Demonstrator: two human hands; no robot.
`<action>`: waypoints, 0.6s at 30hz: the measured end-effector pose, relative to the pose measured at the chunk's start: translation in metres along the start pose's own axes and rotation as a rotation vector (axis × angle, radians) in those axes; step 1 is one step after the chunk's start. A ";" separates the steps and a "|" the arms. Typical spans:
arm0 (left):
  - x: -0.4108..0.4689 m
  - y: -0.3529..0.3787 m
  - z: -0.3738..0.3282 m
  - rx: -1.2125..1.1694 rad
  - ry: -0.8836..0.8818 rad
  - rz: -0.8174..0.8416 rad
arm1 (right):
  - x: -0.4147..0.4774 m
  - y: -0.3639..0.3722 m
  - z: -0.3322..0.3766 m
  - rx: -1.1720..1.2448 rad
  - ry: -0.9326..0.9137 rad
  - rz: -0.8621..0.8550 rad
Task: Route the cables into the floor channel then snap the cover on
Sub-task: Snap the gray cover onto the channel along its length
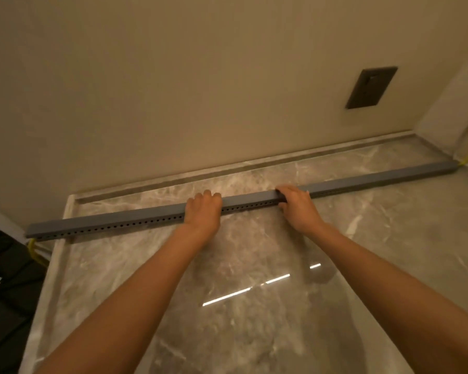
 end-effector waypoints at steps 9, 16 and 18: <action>0.041 -0.006 -0.151 -0.053 0.110 0.036 | 0.007 -0.053 -0.142 -0.009 0.055 -0.045; 0.082 -0.013 -0.281 -0.097 0.109 -0.033 | 0.014 -0.110 -0.259 -0.065 0.092 -0.091; 0.092 -0.014 -0.303 -0.088 0.084 -0.057 | 0.018 -0.123 -0.290 -0.112 0.106 -0.089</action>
Point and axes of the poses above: each hand's wrist, its own x-axis towards the middle knuckle, its own y-axis out of the palm, z = x × y, the point moved 9 cm from there along x, towards the middle knuckle, and after that the axes turned 4 degrees about -y, right-handed, at the moved point
